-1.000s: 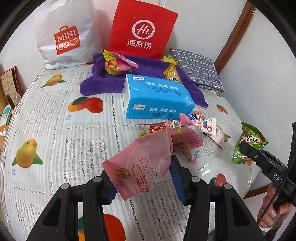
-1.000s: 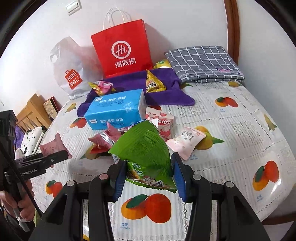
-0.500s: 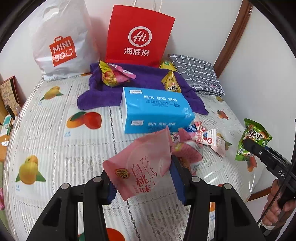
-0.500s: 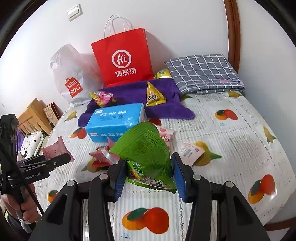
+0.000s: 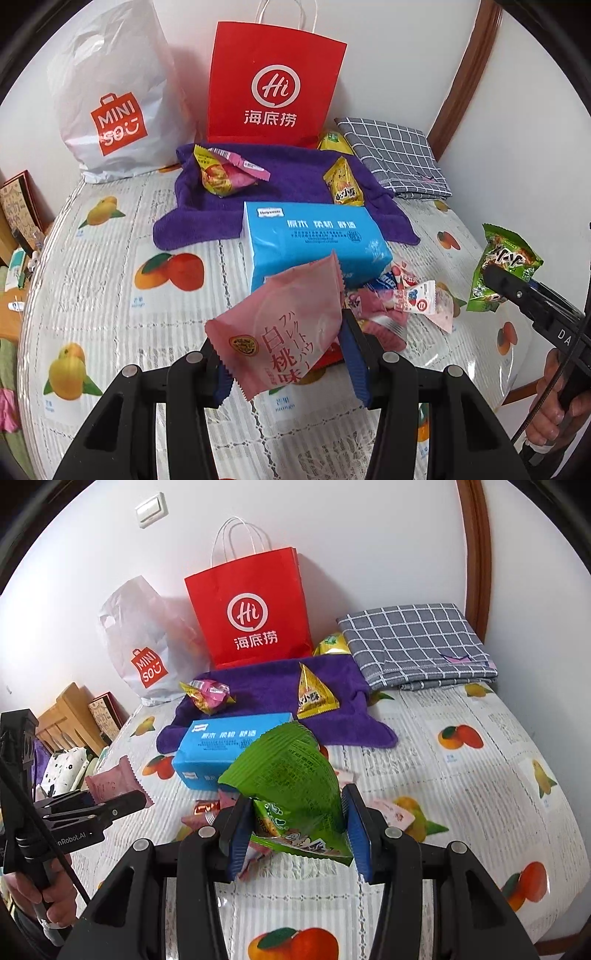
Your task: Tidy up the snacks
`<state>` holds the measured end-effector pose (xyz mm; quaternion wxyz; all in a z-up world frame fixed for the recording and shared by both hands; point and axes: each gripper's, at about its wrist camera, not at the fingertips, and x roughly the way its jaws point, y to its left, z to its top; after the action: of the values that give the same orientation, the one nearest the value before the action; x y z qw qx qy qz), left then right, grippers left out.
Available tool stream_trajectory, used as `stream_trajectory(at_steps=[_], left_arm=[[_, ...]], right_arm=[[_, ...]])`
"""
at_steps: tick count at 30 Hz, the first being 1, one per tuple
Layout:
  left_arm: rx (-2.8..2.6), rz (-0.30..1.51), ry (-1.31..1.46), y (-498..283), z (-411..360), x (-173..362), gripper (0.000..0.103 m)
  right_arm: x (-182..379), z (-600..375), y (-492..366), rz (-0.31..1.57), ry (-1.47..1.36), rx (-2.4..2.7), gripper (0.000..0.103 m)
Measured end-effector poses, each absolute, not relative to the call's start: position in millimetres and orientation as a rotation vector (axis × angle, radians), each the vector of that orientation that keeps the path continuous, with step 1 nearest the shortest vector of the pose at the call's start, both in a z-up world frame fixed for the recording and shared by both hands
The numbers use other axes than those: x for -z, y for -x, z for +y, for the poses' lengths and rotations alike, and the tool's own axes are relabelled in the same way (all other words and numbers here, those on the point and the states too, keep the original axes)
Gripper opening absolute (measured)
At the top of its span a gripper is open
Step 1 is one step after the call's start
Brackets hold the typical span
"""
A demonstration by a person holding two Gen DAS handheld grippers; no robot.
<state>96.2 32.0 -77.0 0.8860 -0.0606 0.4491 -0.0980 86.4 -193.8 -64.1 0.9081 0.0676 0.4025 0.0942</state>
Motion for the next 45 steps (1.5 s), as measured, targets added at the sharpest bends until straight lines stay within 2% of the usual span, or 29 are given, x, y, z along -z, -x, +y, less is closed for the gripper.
stream_trajectory(at_steps=[38,41,42,43,45], left_arm=[[0.170,0.904,0.090,-163,46,45,0.048],[0.174,0.905,0.085,-168,46,45,0.048],[0.178,0.907,0.084,-170,47,45,0.048],[0.179,0.909,0.083,-171,47,46,0.048],[0.178,0.910,0.085,-173,48,47,0.048]], right_arm=[[41,-165,-163,0.791,-0.088,-0.212,0.046],[39,-161,-169,0.783,-0.083,-0.214,0.044],[39,-159,-171,0.784,-0.085,-0.218,0.040],[40,-158,-172,0.787,-0.085,-0.224,0.031],[44,-156,-176,0.811,-0.076,-0.230,0.027]])
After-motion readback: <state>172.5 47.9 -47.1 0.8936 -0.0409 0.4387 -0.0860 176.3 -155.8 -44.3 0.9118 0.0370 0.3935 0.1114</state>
